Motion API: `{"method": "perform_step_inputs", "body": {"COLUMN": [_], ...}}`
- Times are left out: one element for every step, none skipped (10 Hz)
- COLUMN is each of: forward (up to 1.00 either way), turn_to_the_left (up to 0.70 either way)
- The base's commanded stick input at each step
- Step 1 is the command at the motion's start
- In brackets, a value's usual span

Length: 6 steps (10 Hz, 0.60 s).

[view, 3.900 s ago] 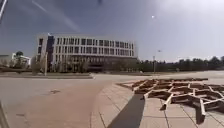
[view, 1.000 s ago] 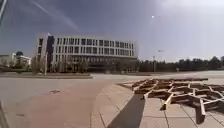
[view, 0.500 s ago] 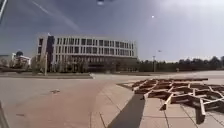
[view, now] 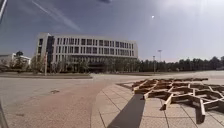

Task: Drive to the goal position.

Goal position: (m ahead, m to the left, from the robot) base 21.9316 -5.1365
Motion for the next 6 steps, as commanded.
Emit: {"method": "perform_step_inputs", "body": {"forward": [0.05,0.05,0.05,0.05,0.05,0.05], "turn_to_the_left": [0.0,0.0,0.0,0.0,0.0,0.0]}}
